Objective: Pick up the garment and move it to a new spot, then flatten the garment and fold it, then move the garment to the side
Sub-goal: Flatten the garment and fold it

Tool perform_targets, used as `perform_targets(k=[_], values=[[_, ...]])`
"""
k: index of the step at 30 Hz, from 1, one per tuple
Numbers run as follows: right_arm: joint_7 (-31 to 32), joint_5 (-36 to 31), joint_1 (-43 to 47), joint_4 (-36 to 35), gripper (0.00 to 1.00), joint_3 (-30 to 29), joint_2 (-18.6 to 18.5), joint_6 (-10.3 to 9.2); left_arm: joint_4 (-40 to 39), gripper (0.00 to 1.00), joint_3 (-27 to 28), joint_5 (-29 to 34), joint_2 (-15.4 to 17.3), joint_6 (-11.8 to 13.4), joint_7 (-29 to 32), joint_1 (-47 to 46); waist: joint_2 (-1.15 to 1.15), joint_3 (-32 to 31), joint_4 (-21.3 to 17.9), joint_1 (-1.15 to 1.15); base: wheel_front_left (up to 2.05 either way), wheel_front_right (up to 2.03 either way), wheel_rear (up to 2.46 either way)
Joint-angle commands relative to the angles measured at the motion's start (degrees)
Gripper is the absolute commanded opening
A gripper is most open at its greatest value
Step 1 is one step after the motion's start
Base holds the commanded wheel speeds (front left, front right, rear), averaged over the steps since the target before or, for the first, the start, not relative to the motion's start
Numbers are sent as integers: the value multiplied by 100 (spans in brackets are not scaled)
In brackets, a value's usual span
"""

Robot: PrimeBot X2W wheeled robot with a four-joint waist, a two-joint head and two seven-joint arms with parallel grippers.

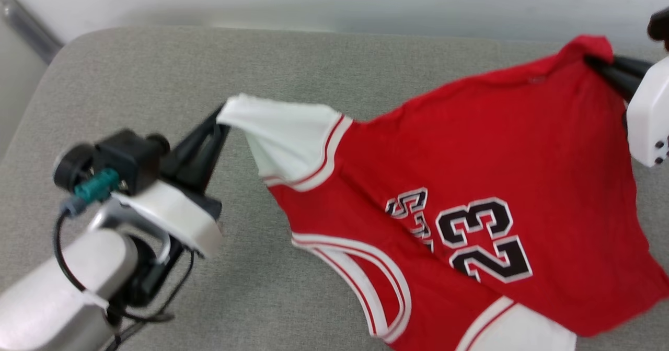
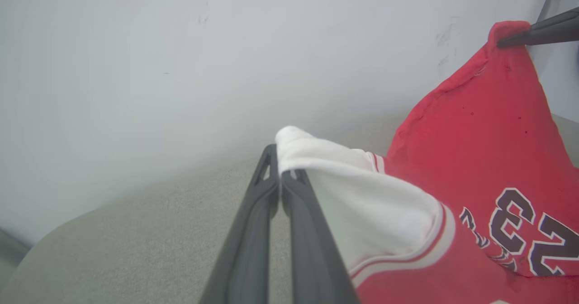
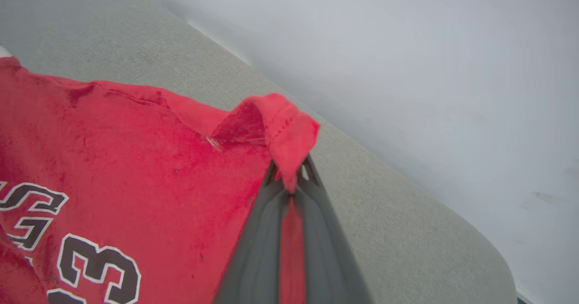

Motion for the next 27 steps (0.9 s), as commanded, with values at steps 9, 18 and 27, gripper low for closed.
perform_targets(k=[9, 18, 27], values=[[-241, -783, -800, -77, 0, -914, 407, -5, 193, 0, 428, 348, -137, -376, 457, -1967, 0, 440, -234, 0, 0, 0, 0], [-328, -1730, -2303, 380, 0, -1594, 1070, -5, 989, 0, 686, 673, -575, -892, 903, -4280, 0, 1117, -382, 0, 0, 0, 0], [-448, -2362, -4088, 1059, 0, -1748, 1558, -5, 2251, 0, 816, 944, -1121, -1495, 1142, -6600, 0, 1644, -420, 0, 0, 0, 0]])
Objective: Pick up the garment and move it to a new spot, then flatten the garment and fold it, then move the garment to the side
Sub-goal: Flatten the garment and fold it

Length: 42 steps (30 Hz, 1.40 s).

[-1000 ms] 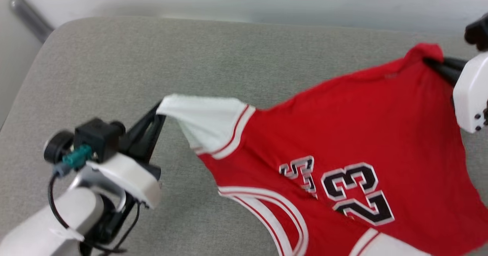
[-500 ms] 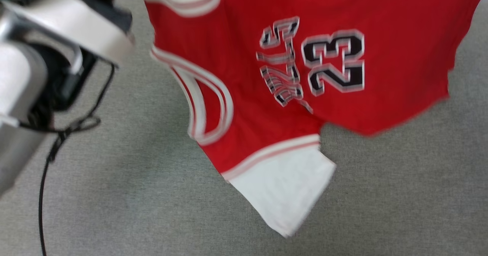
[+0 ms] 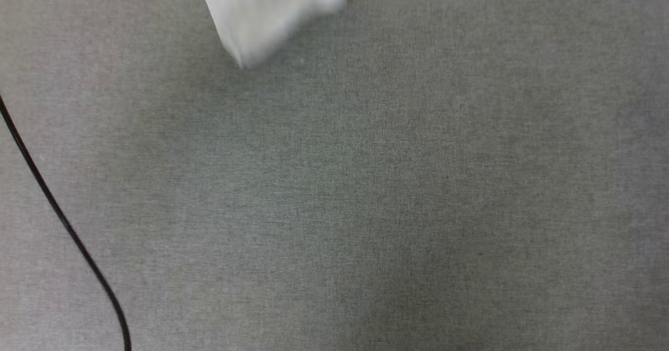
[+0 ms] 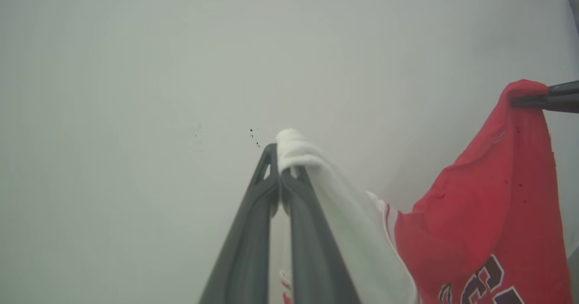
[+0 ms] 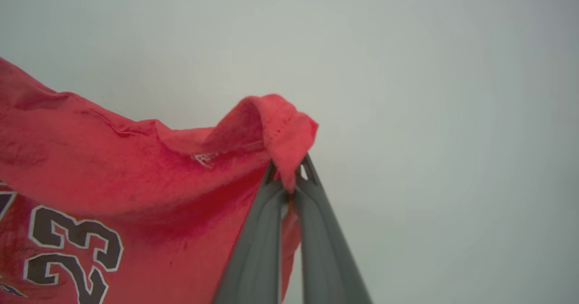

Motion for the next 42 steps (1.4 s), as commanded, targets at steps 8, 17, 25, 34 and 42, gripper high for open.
perform_targets(k=[8, 17, 25, 34, 42], values=[[-391, -240, -933, 743, 0, 69, 303, -4, 951, 0, -64, 224, -144, -426, -85, -1019, 0, 405, -15, -1, 0, 0, 0], [-870, 48, -511, 1477, 0, 594, 429, -5, 1697, 0, -180, -22, -207, -567, -511, -371, 0, 616, 11, -1, 0, 0, 0], [-1443, 574, 395, 1934, 0, 1266, 512, -5, 1921, 0, -374, -244, -222, -581, -1101, 1032, 0, 402, 0, -1, 0, 0, 0], [-1967, 1309, 1953, 1998, 0, 1908, 320, -5, 1462, 0, -519, -582, -197, -203, -1548, 3097, 0, -288, 82, -1, 0, 0, 0], [-2118, 1828, 3473, 1755, 0, 2458, 49, -4, 299, 0, -733, -815, 138, 516, -1644, 5295, 0, -1068, 93, -1, 0, 0, 0]])
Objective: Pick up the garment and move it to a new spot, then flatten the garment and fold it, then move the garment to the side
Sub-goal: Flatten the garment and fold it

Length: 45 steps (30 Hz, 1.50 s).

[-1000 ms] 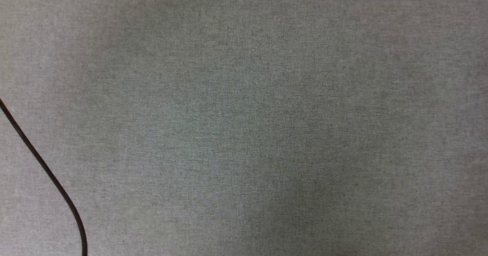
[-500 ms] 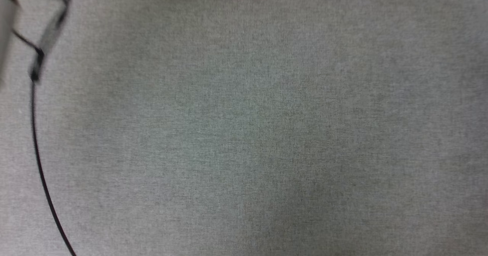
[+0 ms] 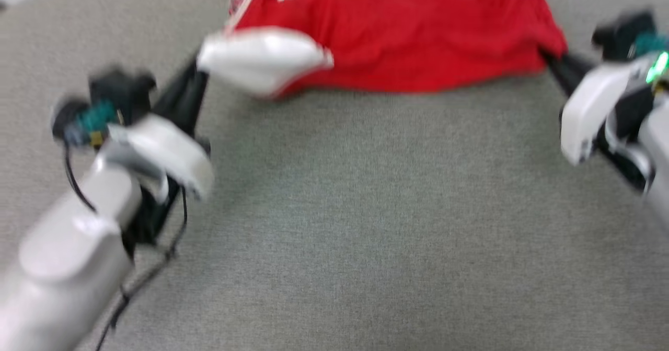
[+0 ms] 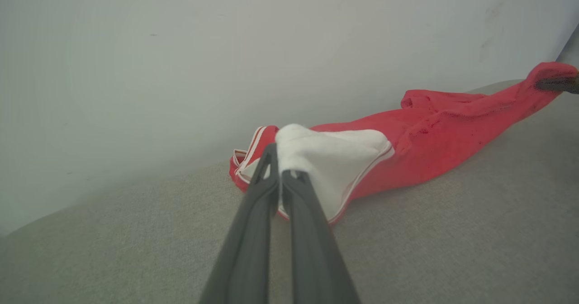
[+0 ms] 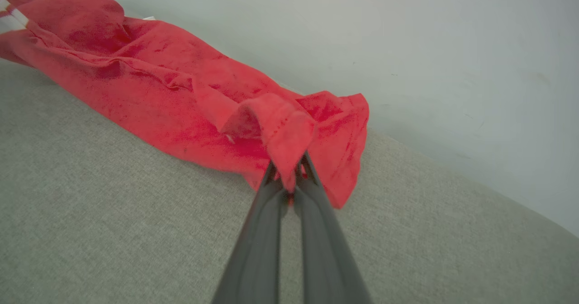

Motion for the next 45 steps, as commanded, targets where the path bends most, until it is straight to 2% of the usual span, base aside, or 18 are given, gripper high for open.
perform_targets(k=[1, 12, 23, 27, 35, 36, 41, 45], values=[[-66, 120, 443, -96, 0, 140, -82, -4, -272, 0, -73, -116, 93, 162, -13, 554, 0, -391, 15, 0, 0, 0, 0], [-320, 456, 2150, -502, 0, 429, -540, -5, -1374, 0, -343, -592, 608, 899, -28, 2877, 0, -1250, 46, 0, 0, 0, 0], [-480, 572, 3816, -867, 0, 248, -966, -4, -2157, 0, -799, -967, 1009, 1339, 211, 4438, 0, -1962, 117, 0, 0, 0, 0], [-478, 664, 4423, -1071, 0, -19, -1110, -4, -2310, 0, -915, -1171, 997, 1454, 235, 4880, 0, -2105, 121, 0, 0, 0, 0], [-139, 614, 5493, -1722, 0, -638, -1310, -5, -2401, 0, -1008, -1474, 983, 1531, 264, 5405, 0, -2195, 120, 0, 0, 0, 0], [26, 514, 5709, -1885, 0, -905, -1278, -5, -2405, 0, -1022, -1444, 1013, 1505, 260, 5385, 0, -2180, 117, 0, 0, 0, 0], [243, 293, 5808, -2186, 0, -1391, -1122, -4, -2330, 0, -919, -1207, 1061, 1388, 220, 4954, 0, -2124, 142, 0, 0, 0, 0], [421, 86, 5695, -2431, 0, -1774, -1064, -4, -2247, 0, -870, -964, 1145, 1194, 351, 4400, 0, -2072, 120, 0, 0, 0, 0]])
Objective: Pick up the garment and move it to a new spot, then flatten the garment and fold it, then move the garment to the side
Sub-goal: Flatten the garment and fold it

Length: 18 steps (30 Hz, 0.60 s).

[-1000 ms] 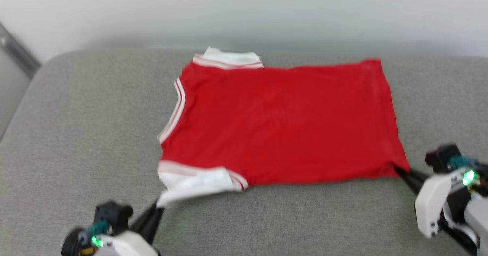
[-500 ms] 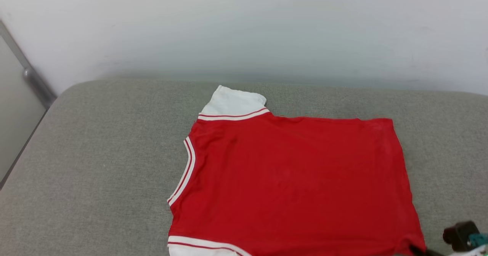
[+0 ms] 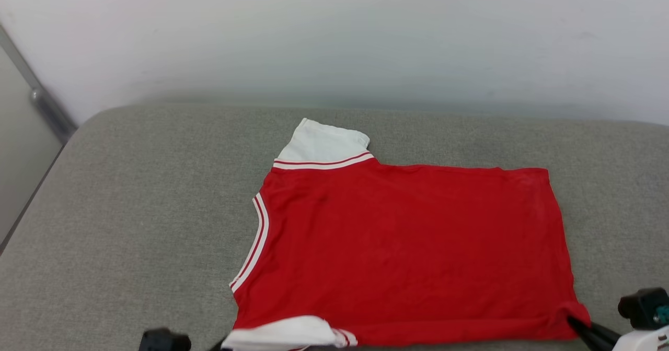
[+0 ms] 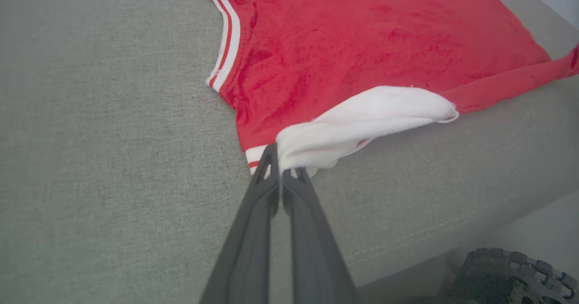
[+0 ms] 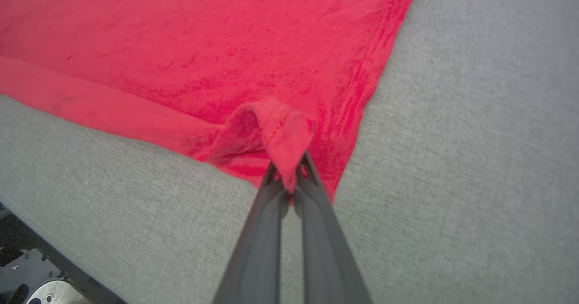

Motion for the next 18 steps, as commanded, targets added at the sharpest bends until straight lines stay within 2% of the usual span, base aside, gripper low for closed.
perform_targets(k=[1, 7, 18], values=[[63, -82, -68, -99, 0, -136, 50, -4, 45, 0, 19, 110, 54, -96, 99, -291, 0, 35, -20, 0, 0, 0, 0], [348, -268, -286, -473, 0, -571, 193, -4, 235, 0, 155, 361, -28, -376, 485, -1331, 0, 323, -112, 0, 0, 0, 0], [793, -402, -889, -795, 0, -1103, 379, -4, 1281, 0, 296, 634, -300, -1082, 842, -2874, 0, 1163, -367, 0, 0, 0, 0]])
